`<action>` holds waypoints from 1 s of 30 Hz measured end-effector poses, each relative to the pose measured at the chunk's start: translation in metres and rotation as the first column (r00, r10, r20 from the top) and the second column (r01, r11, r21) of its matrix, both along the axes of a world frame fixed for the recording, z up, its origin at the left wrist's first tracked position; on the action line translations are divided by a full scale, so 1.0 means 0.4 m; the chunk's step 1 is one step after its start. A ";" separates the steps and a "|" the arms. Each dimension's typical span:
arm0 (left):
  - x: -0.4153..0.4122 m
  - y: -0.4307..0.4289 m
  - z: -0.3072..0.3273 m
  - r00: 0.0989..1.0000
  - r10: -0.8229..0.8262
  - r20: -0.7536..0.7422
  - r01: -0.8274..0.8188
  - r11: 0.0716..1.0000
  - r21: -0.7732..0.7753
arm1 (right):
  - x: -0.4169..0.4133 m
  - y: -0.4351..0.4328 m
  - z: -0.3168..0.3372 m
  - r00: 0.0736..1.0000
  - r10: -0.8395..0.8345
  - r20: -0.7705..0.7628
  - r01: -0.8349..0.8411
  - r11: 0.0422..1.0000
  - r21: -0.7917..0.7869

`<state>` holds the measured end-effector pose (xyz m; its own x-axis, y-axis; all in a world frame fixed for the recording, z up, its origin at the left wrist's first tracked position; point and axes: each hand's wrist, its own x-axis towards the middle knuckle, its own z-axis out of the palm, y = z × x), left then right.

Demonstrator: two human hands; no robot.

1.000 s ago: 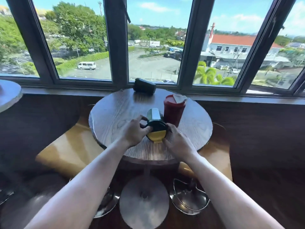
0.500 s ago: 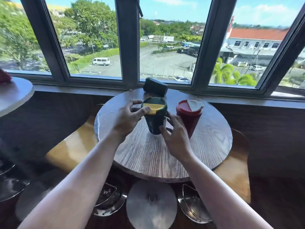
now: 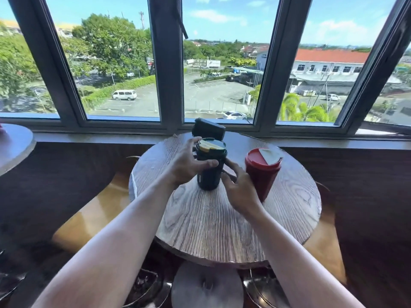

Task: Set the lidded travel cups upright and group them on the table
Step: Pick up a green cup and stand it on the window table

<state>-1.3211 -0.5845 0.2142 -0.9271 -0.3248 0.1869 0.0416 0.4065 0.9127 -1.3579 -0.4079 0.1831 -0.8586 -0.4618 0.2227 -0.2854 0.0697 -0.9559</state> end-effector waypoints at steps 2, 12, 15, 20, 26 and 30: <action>-0.007 -0.003 0.004 1.000 -0.004 0.000 0.004 1.000 -0.024 | -0.002 0.000 0.001 1.000 -0.014 -0.003 0.014 1.000 0.001; 0.001 -0.013 0.000 0.998 -0.051 0.032 0.052 0.998 -0.021 | 0.010 0.005 0.005 0.996 -0.038 -0.077 0.041 0.998 0.045; 0.015 -0.009 0.016 0.998 -0.047 0.048 0.051 0.995 -0.087 | 0.014 0.021 0.008 0.980 -0.070 -0.186 0.085 0.993 0.078; 0.035 0.027 0.048 0.999 0.017 -0.042 -0.027 0.968 -0.248 | 0.028 0.065 0.030 0.931 -0.125 -0.342 0.152 0.987 0.055; 0.041 0.121 0.100 0.982 0.062 -0.179 -0.139 0.879 -0.457 | 0.029 0.134 0.063 0.881 -0.230 -0.414 0.231 0.972 -0.047; 0.034 0.173 0.103 0.985 0.099 -0.142 -0.164 0.792 -0.589 | 0.005 0.189 0.061 0.841 -0.314 -0.441 0.309 0.947 -0.084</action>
<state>-1.3073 -0.5154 0.2553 -0.8497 -0.2359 0.4715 0.0237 0.8763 0.4812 -1.3560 -0.3323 0.2077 -0.7661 -0.1828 0.6162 -0.6428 0.2179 -0.7344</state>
